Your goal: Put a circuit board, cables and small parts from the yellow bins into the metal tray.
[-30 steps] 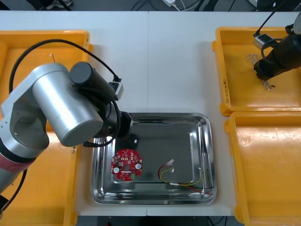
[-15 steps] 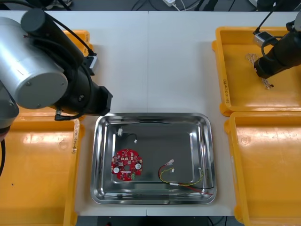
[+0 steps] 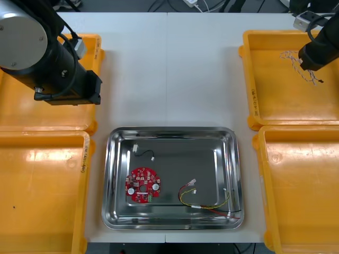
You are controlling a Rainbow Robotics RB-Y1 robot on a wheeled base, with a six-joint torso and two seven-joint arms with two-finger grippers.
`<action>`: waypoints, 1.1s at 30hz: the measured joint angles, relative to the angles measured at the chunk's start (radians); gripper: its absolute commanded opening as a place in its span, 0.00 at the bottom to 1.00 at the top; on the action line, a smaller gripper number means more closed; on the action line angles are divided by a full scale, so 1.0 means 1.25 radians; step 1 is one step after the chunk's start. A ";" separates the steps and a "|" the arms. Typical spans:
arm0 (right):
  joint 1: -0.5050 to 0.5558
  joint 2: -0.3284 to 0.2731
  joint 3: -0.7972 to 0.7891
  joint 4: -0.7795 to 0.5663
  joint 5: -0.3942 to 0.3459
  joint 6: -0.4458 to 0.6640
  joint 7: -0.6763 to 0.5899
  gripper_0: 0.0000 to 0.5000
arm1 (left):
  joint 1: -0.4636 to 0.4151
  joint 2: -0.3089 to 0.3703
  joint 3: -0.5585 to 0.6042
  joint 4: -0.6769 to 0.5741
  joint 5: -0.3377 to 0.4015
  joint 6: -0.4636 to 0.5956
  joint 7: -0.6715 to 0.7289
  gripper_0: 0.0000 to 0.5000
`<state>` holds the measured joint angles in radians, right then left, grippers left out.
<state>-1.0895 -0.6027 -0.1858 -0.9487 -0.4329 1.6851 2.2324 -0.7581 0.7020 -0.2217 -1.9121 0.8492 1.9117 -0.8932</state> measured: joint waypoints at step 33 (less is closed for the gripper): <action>0.231 0.000 0.153 -0.793 -0.332 0.185 -0.207 0.00 | -0.028 0.014 0.074 0.369 -0.134 -0.254 -0.446 1.00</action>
<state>-0.8010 -0.6031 0.0061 -1.9403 -0.8474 1.9158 1.9736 -0.7935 0.7197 -0.1289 -1.4511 0.6815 1.5946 -1.4508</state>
